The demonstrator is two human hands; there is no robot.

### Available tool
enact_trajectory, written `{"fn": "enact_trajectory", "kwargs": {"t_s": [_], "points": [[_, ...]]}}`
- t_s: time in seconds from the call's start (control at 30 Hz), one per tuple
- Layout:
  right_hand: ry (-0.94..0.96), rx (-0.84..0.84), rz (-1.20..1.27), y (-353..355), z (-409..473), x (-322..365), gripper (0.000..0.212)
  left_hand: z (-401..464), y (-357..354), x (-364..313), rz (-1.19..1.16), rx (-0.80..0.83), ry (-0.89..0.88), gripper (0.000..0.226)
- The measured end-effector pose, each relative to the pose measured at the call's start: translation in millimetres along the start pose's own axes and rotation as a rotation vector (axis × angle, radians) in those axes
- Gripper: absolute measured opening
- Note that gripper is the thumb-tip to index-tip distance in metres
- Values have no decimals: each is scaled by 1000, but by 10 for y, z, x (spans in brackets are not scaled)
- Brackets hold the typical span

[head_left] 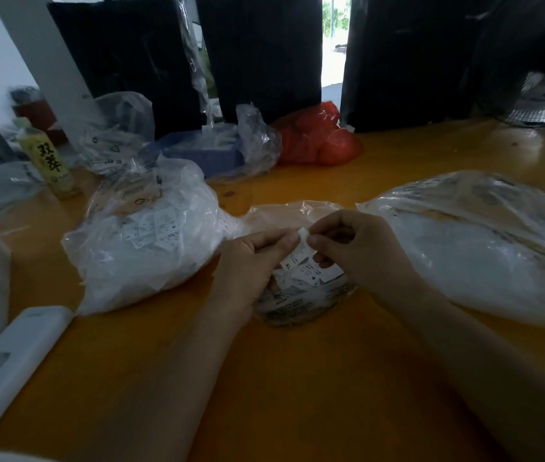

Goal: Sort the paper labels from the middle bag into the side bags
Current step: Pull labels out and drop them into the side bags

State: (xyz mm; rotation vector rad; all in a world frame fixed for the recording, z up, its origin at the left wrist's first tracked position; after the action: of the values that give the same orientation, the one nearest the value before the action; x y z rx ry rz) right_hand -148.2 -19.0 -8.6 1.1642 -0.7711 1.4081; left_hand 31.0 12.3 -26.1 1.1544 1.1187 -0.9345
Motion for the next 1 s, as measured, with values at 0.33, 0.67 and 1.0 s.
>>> {"fn": "enact_trajectory", "kwargs": {"t_s": [0.33, 0.67, 1.0], "points": [[16, 117, 26, -79, -45, 48, 12, -13, 11, -17, -56, -3, -13, 26], [6, -105, 24, 78, 31, 42, 8, 53, 66, -13, -88, 6, -1, 12], [76, -212, -230, 272, 66, 140, 4, -8, 301, -204, 76, -405, -325, 25]]}}
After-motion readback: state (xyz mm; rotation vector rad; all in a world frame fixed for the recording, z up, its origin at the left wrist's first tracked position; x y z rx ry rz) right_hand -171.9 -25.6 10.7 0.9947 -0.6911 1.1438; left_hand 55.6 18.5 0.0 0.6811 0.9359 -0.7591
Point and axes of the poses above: each hand's wrist, its own z-axis towards the middle knuckle, its own y-axis out of the back of the hand, x = y × z, the point moved 2 cm from there along z, towards the middle knuckle, and after that the axes turned 10 degrees about z, right-handed, at the moved point
